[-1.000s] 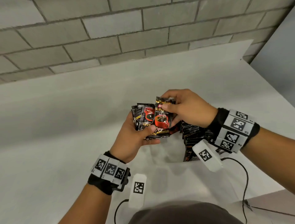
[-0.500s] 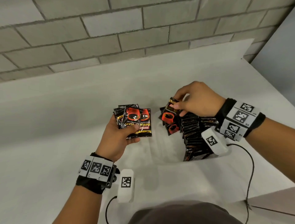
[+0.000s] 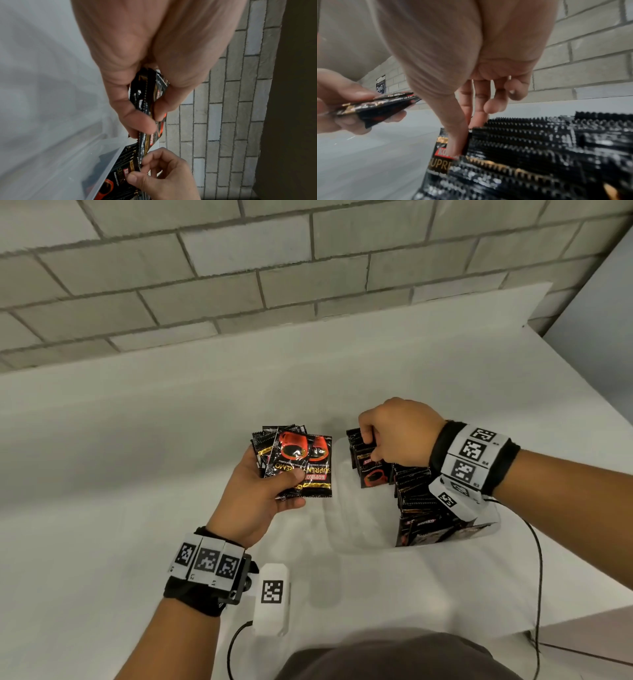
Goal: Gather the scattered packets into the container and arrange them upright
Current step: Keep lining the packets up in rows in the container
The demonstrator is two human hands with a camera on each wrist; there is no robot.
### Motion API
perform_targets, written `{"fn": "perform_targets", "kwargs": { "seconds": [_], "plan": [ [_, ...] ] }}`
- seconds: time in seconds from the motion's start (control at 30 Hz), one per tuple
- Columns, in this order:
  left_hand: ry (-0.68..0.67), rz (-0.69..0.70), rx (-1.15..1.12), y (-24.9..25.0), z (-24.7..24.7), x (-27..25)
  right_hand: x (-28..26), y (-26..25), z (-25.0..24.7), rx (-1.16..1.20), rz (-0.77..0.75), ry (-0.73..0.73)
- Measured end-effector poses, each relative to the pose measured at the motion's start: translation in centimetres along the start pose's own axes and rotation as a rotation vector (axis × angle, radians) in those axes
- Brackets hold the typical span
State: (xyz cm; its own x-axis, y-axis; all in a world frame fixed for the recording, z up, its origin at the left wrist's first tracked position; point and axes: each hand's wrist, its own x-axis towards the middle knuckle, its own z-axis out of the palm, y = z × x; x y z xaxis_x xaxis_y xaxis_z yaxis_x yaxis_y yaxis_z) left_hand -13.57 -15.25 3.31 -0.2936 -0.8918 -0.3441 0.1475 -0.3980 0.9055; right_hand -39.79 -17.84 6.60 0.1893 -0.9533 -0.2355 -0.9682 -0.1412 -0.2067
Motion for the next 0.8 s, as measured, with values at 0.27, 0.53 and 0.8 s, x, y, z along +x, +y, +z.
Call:
{"fn": "perform_targets", "kwargs": {
  "seconds": [0.27,0.53,0.8],
  "plan": [
    [-0.049,-0.011,0.014,0.2,0.5,-0.2,-0.8,-0.4,-2.8,0.236,-0.066,0.126],
    [-0.220,-0.005,-0.007,0.3,3.4,-0.8,-2.4,-3.9,-4.1,0.440,-0.192,0.010],
    [-0.235,-0.030,0.005,-0.5,3.9,-1.3,-2.8,-2.9,-4.2,0.631,-0.044,0.069]
  ]
}}
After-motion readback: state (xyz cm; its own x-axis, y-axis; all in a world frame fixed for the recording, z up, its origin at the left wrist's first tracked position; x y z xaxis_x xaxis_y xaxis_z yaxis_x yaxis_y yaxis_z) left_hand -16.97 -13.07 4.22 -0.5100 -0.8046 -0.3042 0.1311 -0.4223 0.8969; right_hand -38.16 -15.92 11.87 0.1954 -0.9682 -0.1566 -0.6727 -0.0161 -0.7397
